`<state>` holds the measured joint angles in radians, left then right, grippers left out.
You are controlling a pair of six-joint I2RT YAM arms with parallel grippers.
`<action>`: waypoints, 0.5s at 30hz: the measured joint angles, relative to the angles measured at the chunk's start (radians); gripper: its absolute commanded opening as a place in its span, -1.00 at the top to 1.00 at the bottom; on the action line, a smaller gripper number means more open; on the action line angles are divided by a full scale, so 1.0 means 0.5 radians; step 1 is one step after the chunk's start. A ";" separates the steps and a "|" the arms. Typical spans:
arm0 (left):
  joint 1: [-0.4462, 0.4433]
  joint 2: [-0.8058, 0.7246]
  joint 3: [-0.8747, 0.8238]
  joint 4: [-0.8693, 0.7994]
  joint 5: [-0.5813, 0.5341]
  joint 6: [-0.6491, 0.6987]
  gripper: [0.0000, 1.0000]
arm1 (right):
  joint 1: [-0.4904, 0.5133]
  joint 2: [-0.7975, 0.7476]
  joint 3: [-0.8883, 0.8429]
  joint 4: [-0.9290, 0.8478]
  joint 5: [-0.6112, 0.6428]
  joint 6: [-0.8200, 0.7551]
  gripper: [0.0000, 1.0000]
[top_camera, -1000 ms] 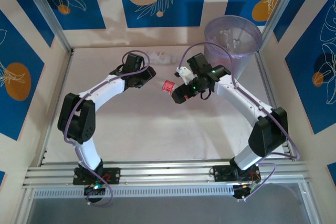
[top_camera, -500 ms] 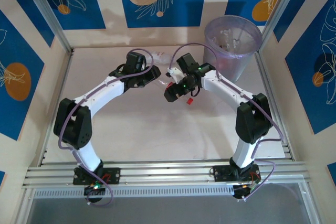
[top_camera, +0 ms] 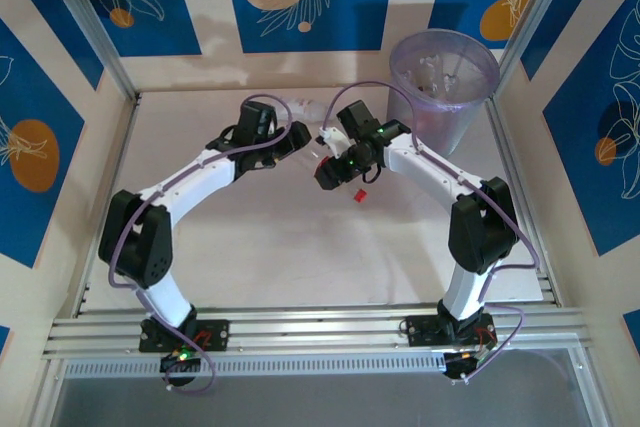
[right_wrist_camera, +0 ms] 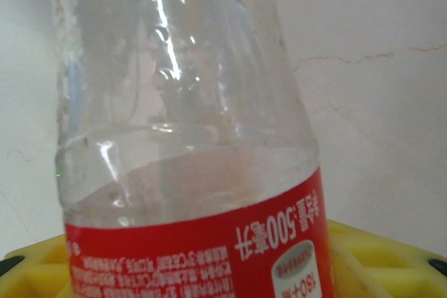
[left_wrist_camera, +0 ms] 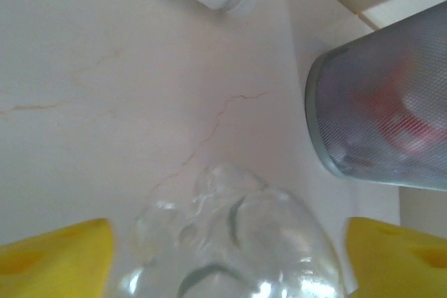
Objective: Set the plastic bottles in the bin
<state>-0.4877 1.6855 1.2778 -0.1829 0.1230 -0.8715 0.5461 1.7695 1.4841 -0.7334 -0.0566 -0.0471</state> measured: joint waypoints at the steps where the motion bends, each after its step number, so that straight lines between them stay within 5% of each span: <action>1: 0.000 -0.020 -0.027 0.012 0.000 0.011 -1.00 | -0.005 -0.005 0.000 0.010 0.000 0.004 0.06; 15: -0.016 -0.521 -0.426 0.386 -0.046 0.053 -1.00 | -0.042 -0.237 0.137 -0.185 0.018 -0.053 0.43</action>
<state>-0.4957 1.4250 1.0649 0.0101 0.1001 -0.8452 0.5251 1.6512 1.5524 -0.8257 -0.0475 -0.0734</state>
